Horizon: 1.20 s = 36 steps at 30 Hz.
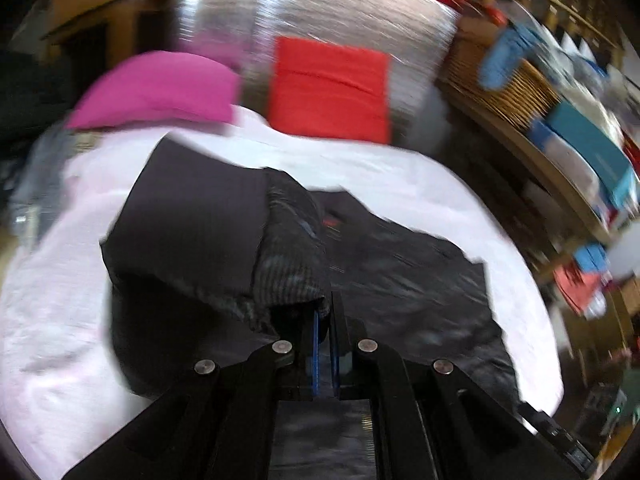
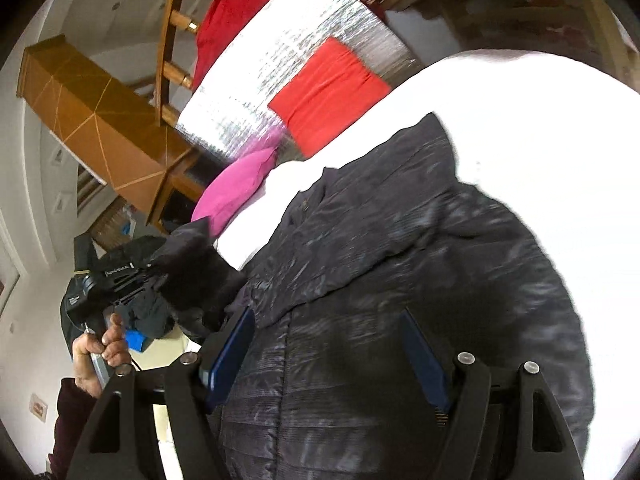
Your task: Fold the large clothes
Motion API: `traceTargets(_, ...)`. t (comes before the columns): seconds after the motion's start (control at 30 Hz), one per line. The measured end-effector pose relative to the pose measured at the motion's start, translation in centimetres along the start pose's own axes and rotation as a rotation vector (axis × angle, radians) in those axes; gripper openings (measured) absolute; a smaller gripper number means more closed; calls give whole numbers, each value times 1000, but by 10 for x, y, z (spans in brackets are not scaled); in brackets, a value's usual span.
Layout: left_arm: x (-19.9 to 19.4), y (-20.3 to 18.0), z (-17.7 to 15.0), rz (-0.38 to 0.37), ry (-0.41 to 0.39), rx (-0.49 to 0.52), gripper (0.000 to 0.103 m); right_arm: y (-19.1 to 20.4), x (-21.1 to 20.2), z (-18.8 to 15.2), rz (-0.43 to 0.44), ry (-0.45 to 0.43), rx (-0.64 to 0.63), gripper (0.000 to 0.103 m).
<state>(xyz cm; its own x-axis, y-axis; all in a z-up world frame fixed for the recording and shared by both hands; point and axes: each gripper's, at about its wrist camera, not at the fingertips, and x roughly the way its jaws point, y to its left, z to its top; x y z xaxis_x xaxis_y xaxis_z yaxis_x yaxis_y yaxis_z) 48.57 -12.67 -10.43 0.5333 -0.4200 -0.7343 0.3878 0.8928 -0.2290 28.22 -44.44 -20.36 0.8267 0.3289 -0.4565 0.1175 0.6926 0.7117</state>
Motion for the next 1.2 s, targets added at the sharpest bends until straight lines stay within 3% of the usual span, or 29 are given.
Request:
traceTargets(0.1,22,-33,-12,-111,112,21,10,-10,-9,2,-12,-14,28,78)
traceTargets(0.17,26,-41,-22,-171,175,29,37,-16,-15,4,-22,-18,37,78)
traceTargets(0.2,24,-40,-26,-185,176,31,46,-18,-17,5,-25,-16,41,78)
traceTargets(0.23,16,-36,-30,-198,154,32,58,-20,-17,7,-26,-13,43,78)
traceTargets(0.33,-15,-7,-39,-234,72,0,62,-21,-13,9,-33,0,53,78)
traceTargets(0.37,-23,3,-40,-221,49,-17,66,-21,-10,9,-32,4,54,78)
traceTargets(0.43,-35,33,-42,-120,-5,-73,72,-12,1,12,-26,31,40,78)
traceTargets(0.6,-27,119,-66,52,3,-277,71,37,43,20,-24,117,-64,79)
traceTargets(0.67,-19,139,-72,89,14,-315,70,65,67,20,-56,151,-158,89)
traceTargets(0.77,-10,144,-75,107,7,-296,67,97,109,16,-83,229,-256,90)
traceTargets(0.87,1,132,-71,139,18,-239,62,122,158,3,-172,317,-370,90)
traceTargets(1.0,21,119,-77,177,111,-152,61,131,202,-18,-318,385,-510,90)
traceTargets(1.1,33,117,-88,202,158,-110,61,126,212,-13,-410,328,-530,90)
traceTargets(1.2,34,113,-95,192,160,-79,61,100,174,25,-377,115,-320,88)
